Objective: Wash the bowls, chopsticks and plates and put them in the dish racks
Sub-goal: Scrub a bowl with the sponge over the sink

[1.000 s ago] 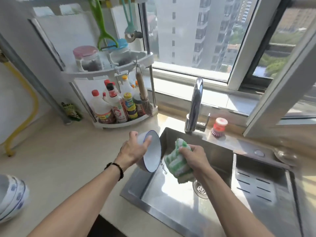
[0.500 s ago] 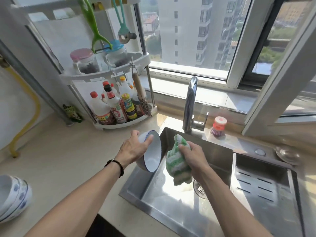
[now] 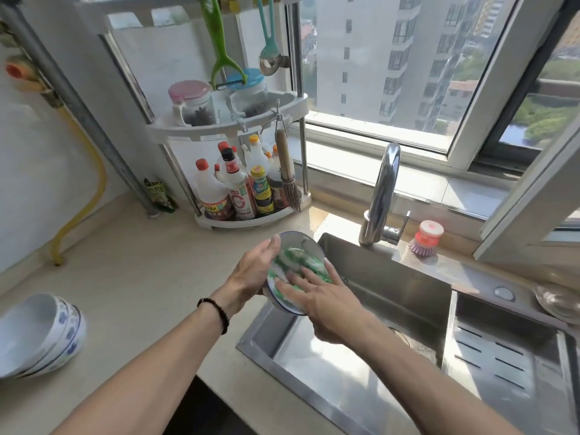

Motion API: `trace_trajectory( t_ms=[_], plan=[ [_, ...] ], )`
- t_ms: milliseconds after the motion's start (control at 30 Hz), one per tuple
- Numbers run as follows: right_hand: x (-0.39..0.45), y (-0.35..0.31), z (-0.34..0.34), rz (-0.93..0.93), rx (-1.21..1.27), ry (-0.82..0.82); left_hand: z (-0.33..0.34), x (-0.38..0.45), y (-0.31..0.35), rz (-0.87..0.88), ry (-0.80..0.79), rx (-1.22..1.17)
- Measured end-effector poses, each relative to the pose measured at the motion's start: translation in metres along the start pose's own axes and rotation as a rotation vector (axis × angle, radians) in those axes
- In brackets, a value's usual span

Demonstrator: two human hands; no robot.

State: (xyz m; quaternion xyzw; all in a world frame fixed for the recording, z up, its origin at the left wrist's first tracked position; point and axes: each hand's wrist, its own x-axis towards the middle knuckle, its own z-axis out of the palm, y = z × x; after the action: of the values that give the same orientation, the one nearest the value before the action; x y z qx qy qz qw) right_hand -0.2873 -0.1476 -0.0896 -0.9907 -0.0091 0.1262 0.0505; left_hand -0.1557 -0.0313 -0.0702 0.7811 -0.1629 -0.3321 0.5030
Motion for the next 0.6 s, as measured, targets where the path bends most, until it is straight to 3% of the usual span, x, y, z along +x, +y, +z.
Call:
trace_trajectory(
  t_ms=[67, 167, 200, 267, 367, 433, 500, 533, 600],
  plan=[
    [0.007, -0.005, -0.007, 0.026, 0.117, 0.015, 0.004, -0.004, -0.002, 0.052, 0.079, -0.05],
    [0.01, -0.023, -0.015, 0.02, 0.775, 0.046, 0.013, -0.006, -0.006, 0.098, 0.277, -0.086],
    [0.007, -0.026, -0.014, -0.029, 0.841, 0.071, 0.011, -0.006, -0.006, 0.093, 0.297, -0.064],
    [0.003, -0.021, -0.004, -0.06, 0.69, 0.089, 0.003, -0.006, -0.007, 0.098, 0.192, -0.03],
    [0.001, -0.002, 0.008, -0.053, 0.129, 0.155, -0.009, -0.007, -0.006, 0.072, 0.046, 0.003],
    [0.006, -0.01, 0.005, -0.011, 0.198, 0.158, -0.004, -0.008, -0.002, 0.112, 0.103, -0.008],
    [0.005, -0.031, -0.008, -0.015, 0.648, 0.131, 0.006, -0.013, 0.004, 0.148, 0.248, 0.001],
    [0.002, -0.036, -0.009, -0.05, 0.72, 0.155, 0.007, -0.012, 0.003, 0.134, 0.299, 0.01],
    [-0.001, -0.031, -0.005, -0.055, 0.651, 0.19, 0.0, -0.01, 0.002, 0.104, 0.221, 0.008]
  ],
)
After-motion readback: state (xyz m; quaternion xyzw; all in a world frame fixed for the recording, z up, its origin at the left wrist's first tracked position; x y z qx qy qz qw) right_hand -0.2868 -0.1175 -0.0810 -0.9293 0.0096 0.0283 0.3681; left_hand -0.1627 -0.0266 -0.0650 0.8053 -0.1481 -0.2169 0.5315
